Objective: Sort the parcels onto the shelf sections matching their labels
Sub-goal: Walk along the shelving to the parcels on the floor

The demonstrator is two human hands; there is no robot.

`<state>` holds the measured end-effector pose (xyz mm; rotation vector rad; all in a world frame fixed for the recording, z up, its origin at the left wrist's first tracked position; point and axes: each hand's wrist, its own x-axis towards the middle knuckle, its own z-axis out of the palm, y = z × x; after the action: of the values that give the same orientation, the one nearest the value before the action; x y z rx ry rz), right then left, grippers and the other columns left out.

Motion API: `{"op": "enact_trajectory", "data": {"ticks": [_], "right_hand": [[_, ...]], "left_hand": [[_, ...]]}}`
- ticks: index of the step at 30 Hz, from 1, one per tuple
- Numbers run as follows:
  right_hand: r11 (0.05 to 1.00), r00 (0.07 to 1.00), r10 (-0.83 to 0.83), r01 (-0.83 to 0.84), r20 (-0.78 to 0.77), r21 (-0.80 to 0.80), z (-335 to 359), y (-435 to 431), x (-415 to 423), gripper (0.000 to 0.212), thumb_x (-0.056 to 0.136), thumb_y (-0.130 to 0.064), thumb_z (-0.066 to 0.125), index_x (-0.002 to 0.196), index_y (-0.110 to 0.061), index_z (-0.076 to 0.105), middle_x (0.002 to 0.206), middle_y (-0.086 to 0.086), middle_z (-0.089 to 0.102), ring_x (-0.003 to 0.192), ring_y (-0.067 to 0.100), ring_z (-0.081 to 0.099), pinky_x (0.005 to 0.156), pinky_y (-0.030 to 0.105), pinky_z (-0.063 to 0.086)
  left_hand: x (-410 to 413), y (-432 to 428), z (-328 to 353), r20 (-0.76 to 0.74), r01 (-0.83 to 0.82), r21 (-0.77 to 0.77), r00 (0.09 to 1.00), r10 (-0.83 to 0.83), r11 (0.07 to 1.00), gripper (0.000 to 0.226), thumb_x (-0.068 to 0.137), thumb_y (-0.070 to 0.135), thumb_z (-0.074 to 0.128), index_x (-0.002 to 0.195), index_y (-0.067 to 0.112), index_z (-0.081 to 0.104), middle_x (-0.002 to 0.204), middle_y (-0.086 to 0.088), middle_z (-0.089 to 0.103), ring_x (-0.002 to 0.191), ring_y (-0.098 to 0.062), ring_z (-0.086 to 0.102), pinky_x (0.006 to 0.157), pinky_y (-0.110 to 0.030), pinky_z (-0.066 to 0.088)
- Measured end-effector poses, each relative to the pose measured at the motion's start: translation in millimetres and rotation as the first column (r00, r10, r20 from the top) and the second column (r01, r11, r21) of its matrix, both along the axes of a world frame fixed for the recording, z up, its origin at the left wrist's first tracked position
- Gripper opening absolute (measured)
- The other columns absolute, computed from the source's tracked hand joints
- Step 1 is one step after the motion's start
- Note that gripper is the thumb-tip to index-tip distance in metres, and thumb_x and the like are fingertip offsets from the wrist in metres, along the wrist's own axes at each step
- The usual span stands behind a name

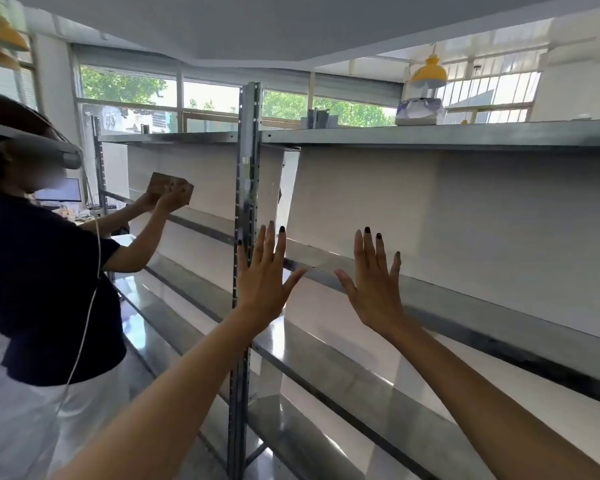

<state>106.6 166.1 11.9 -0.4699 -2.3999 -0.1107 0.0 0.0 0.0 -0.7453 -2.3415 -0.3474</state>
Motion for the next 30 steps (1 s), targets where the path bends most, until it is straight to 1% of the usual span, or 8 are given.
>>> {"op": "enact_trajectory", "data": {"ticks": [3, 7, 11, 16, 18, 21, 24, 30], "right_hand": [[1.000, 1.000, -0.004, 0.004, 0.015, 0.029, -2.8, -17.2, -25.5, 0.090, 0.077, -0.072, -0.004, 0.150, -0.021, -0.007, 0.160, 0.002, -0.010, 0.147, 0.025, -0.007, 0.112, 0.050, -0.009], [1.000, 1.000, -0.018, 0.018, -0.011, 0.018, -14.4, -40.1, -73.6, 0.090, 0.077, -0.073, -0.009, 0.151, -0.022, -0.006, 0.160, 0.002, -0.009, 0.148, 0.025, -0.005, 0.112, 0.051, -0.008], [0.999, 1.000, -0.005, 0.005, 0.006, -0.044, -15.2, -73.9, -125.7, 0.098, 0.068, -0.075, -0.023, 0.150, -0.022, -0.010, 0.159, 0.002, -0.012, 0.147, 0.024, -0.009, 0.113, 0.053, -0.007], [0.997, 0.999, -0.007, 0.009, 0.038, -0.074, -17.2, -110.2, -174.8, 0.079, 0.086, -0.067, 0.002, 0.150, -0.023, -0.011, 0.159, 0.003, -0.014, 0.147, 0.024, -0.011, 0.112, 0.052, -0.011], [0.996, 0.998, -0.031, 0.035, 0.056, -0.077, -18.8, -117.2, -186.2, 0.080, 0.084, -0.065, 0.006, 0.150, -0.023, -0.011, 0.159, 0.002, -0.014, 0.147, 0.024, -0.012, 0.113, 0.053, -0.009], [0.994, 0.996, -0.070, 0.074, 0.061, -0.082, -20.1, -120.5, -199.3, 0.088, 0.077, -0.072, -0.009, 0.150, -0.023, -0.009, 0.159, 0.002, -0.013, 0.147, 0.024, -0.010, 0.113, 0.053, -0.009], [0.993, 0.994, -0.086, 0.091, 0.060, -0.080, -21.4, -121.2, -211.3, 0.106, 0.061, -0.077, -0.028, 0.151, -0.023, -0.008, 0.160, 0.002, -0.011, 0.147, 0.024, -0.009, 0.112, 0.052, -0.010], [0.990, 0.991, -0.118, 0.123, 0.069, -0.071, -26.4, -109.1, -226.9, 0.109, 0.060, -0.076, -0.030, 0.151, -0.022, -0.003, 0.160, 0.003, -0.007, 0.148, 0.025, -0.006, 0.111, 0.051, -0.011]], "left_hand": [[-26.0, -20.4, -5.7, 0.000, -0.015, 0.036, 1.000, 0.015, 0.999, 0.087, 0.079, 0.074, -0.005, 0.148, 0.022, -0.018, 0.159, -0.002, -0.019, 0.146, -0.022, -0.015, 0.112, -0.047, -0.017], [-72.7, -52.7, -9.6, 0.005, -0.006, -0.003, 1.000, 0.006, 1.000, 0.090, 0.075, 0.074, -0.015, 0.148, 0.021, -0.020, 0.156, -0.002, -0.024, 0.144, -0.021, -0.021, 0.116, -0.051, -0.011], [-120.1, -86.0, -6.7, 0.007, 0.022, -0.025, 1.000, -0.022, 0.999, 0.089, 0.075, 0.072, -0.013, 0.148, 0.021, -0.019, 0.154, -0.002, -0.028, 0.144, -0.021, -0.023, 0.116, -0.052, -0.011], [-174.5, -119.3, -1.5, 0.011, 0.036, -0.023, 0.999, -0.036, 0.999, 0.084, 0.081, 0.072, -0.003, 0.147, 0.022, -0.017, 0.157, -0.002, -0.022, 0.145, -0.020, -0.020, 0.117, -0.052, -0.008], [-188.5, -126.7, -1.7, 0.022, 0.059, -0.017, 0.998, -0.059, 0.998, 0.083, 0.083, 0.071, 0.001, 0.146, 0.022, -0.018, 0.157, -0.002, -0.023, 0.145, -0.020, -0.021, 0.117, -0.052, -0.008], [-202.7, -130.6, -8.5, 0.018, 0.089, -0.027, 0.996, -0.088, 0.996, 0.080, 0.079, 0.072, -0.008, 0.141, 0.024, -0.026, 0.157, -0.002, -0.024, 0.145, -0.020, -0.022, 0.118, -0.053, -0.005], [-214.9, -127.5, -17.2, 0.028, 0.108, -0.040, 0.994, -0.107, 0.993, 0.085, 0.078, 0.072, -0.011, 0.146, 0.023, -0.020, 0.157, -0.002, -0.023, 0.145, -0.021, -0.021, 0.118, -0.054, -0.005], [-235.1, -110.7, -24.0, -0.037, 0.125, -0.094, 0.991, -0.129, 0.988, 0.085, 0.080, 0.071, -0.007, 0.150, 0.023, -0.011, 0.156, -0.002, -0.023, 0.143, -0.023, -0.023, 0.111, -0.050, -0.018]]}}
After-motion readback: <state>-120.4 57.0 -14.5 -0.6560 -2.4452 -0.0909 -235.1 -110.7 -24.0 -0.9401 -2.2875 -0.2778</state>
